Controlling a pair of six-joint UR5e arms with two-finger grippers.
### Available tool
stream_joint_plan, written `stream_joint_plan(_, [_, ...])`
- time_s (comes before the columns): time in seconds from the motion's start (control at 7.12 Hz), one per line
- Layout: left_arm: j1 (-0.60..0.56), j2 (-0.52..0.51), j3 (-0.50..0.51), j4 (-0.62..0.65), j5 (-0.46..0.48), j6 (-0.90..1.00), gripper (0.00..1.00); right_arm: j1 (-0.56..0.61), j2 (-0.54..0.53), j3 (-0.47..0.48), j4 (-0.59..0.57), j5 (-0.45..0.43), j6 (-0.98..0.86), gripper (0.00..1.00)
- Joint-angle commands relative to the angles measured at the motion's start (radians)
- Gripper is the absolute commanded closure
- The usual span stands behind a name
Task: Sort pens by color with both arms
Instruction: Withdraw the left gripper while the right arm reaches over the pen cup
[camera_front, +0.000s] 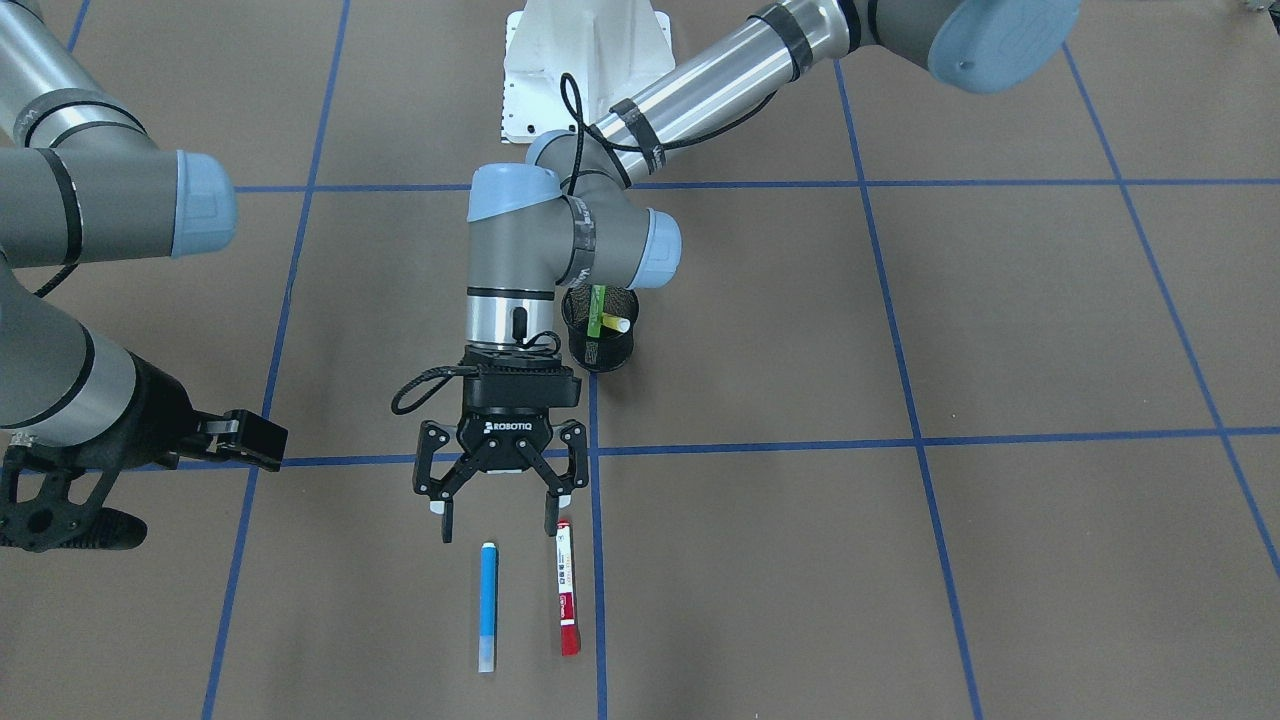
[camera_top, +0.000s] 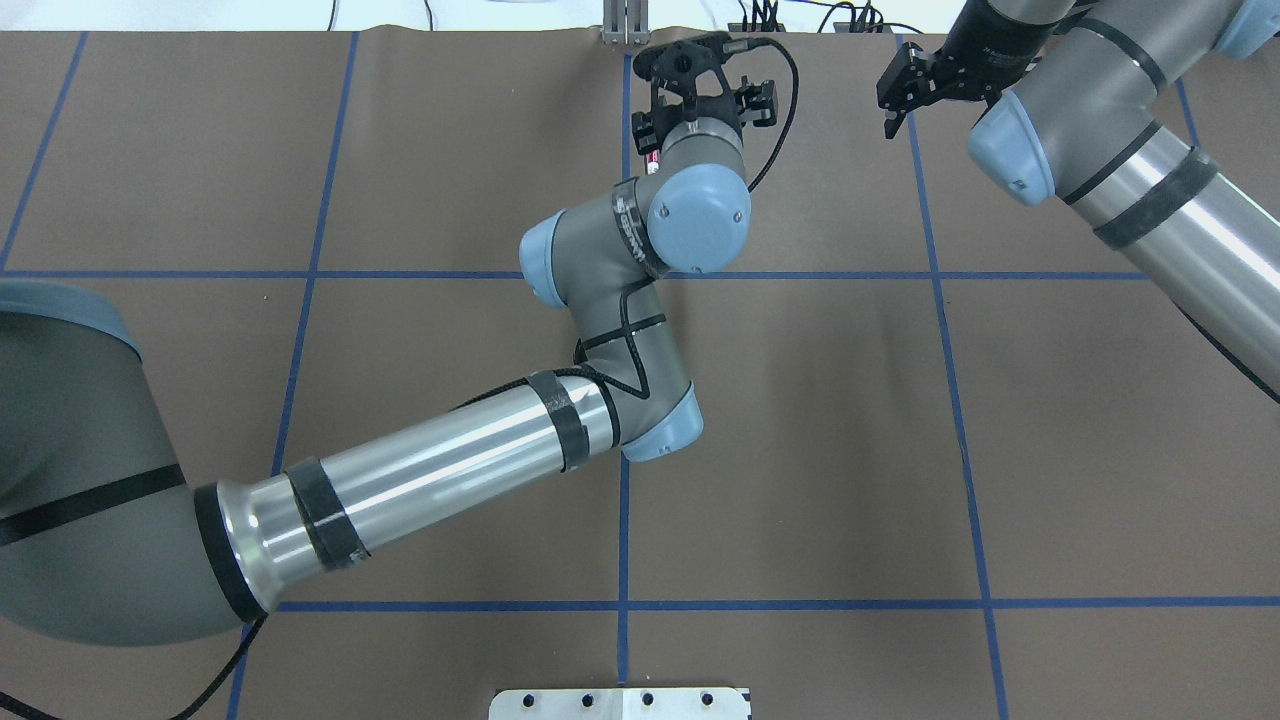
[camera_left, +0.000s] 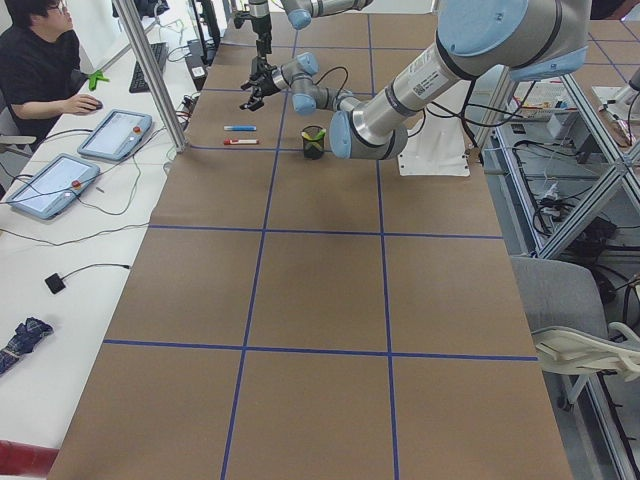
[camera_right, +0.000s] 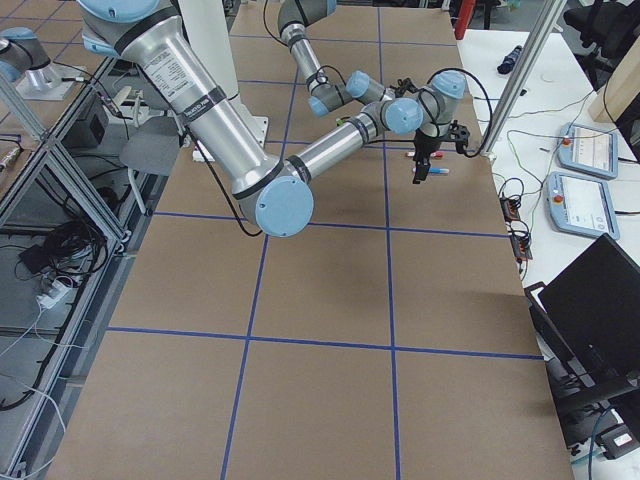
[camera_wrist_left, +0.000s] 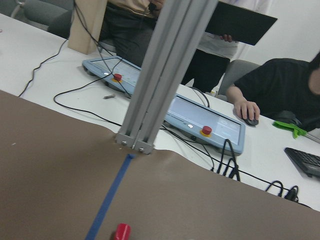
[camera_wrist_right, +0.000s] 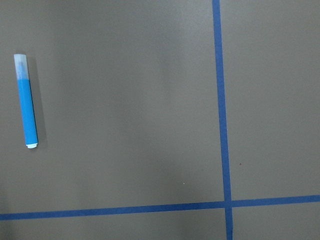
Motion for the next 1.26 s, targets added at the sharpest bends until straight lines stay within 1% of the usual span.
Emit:
stream_joint_plan(0.0, [-0.092, 0.058, -0.176, 0.161, -0.228, 0.082, 0.00, 0.000, 0.001, 0.018, 0.014, 0.006, 0.002, 0.00])
stream_joint_plan(0.14, [-0.131, 0.098, -0.260, 0.235, -0.308, 0.123, 0.00, 0.000, 0.002, 0.032, 0.011, 0.009, 0.004, 0.00])
stream_joint_plan(0.28, [-0.178, 0.136, -0.333, 0.333, -0.435, 0.172, 0.00, 0.000, 0.002, 0.044, 0.008, 0.010, 0.004, 0.00])
stream_joint_plan(0.42, [-0.232, 0.172, -0.380, 0.396, -0.570, 0.233, 0.00, -0.001, 0.002, 0.044, 0.011, 0.009, 0.004, 0.00])
stream_joint_plan(0.56, [-0.286, 0.239, -0.436, 0.403, -0.665, 0.287, 0.00, -0.003, 0.005, 0.044, 0.011, 0.010, 0.004, 0.00])
stream_joint_plan(0.7, [-0.342, 0.287, -0.453, 0.401, -0.769, 0.315, 0.00, -0.015, 0.013, 0.050, 0.011, 0.012, 0.004, 0.00])
stream_joint_plan(0.84, [-0.408, 0.328, -0.459, 0.401, -0.896, 0.365, 0.00, -0.039, 0.022, 0.058, 0.001, 0.021, 0.007, 0.00])
stream_joint_plan(0.98, [-0.460, 0.379, -0.476, 0.398, -0.968, 0.422, 0.00, -0.059, 0.033, 0.066, -0.009, 0.067, 0.047, 0.00])
stream_joint_plan(1.12, [-0.500, 0.425, -0.491, 0.391, -1.003, 0.482, 0.00, -0.102, 0.080, 0.066, -0.009, 0.075, 0.156, 0.00])
